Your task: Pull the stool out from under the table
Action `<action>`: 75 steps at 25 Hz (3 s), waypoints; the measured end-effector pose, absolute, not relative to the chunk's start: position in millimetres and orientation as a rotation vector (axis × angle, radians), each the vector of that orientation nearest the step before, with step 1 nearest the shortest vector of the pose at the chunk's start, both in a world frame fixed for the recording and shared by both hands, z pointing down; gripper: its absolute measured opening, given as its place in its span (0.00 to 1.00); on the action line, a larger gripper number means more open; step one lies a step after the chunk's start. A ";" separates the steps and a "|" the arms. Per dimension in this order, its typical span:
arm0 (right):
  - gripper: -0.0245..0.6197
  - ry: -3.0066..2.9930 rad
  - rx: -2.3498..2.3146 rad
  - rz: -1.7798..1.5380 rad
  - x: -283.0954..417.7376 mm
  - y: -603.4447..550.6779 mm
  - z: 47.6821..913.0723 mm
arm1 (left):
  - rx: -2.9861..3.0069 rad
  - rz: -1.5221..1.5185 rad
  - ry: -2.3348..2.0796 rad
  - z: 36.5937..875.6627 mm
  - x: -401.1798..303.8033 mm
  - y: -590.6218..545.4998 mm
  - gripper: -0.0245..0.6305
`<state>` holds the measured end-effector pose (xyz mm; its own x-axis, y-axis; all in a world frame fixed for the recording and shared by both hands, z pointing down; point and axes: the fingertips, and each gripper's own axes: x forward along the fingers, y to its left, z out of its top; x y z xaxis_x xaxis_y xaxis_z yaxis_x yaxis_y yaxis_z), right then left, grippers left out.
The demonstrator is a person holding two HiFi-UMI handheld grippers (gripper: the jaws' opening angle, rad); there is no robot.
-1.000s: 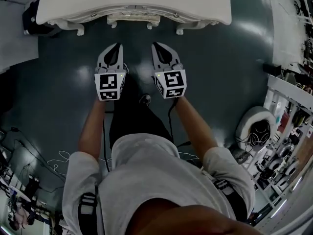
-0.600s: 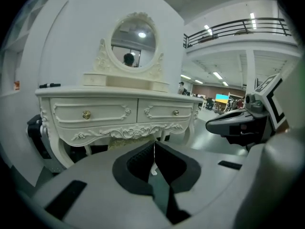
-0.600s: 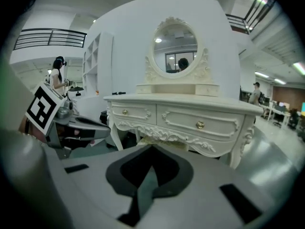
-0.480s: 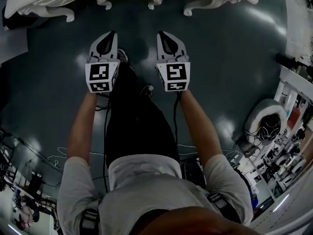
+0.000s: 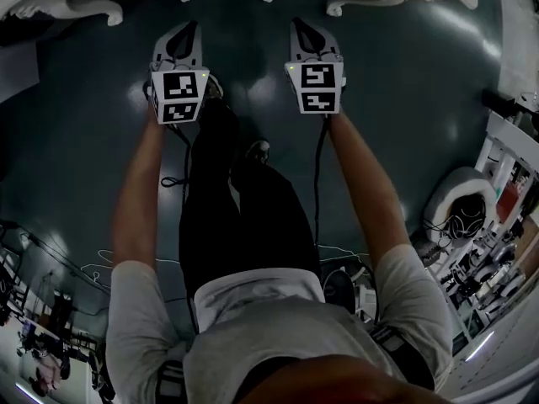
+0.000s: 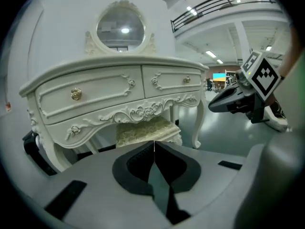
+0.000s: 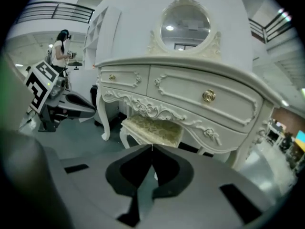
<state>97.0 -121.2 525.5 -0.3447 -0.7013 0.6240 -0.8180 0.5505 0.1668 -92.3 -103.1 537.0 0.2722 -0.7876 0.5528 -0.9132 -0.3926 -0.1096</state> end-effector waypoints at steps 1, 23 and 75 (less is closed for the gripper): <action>0.06 -2.118 1.213 0.214 96.5 -127.2 531.4 | 2.303 0.807 -1.578 544.2 -97.3 -106.0 0.05; 0.36 -1.789 0.978 -0.204 107.1 -247.3 674.6 | 2.352 1.651 -1.507 697.7 -194.8 -236.5 0.32; 0.11 -1.636 0.780 -0.252 127.8 -234.2 702.0 | 2.172 1.853 -1.262 717.6 -189.7 -209.2 0.19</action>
<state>127.8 -234.2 702.0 -0.0275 -0.6119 0.7905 -0.3455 0.7479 0.5669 -189.7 -209.2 717.6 -0.0319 -0.5507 0.8341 -0.5747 -0.6727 -0.4661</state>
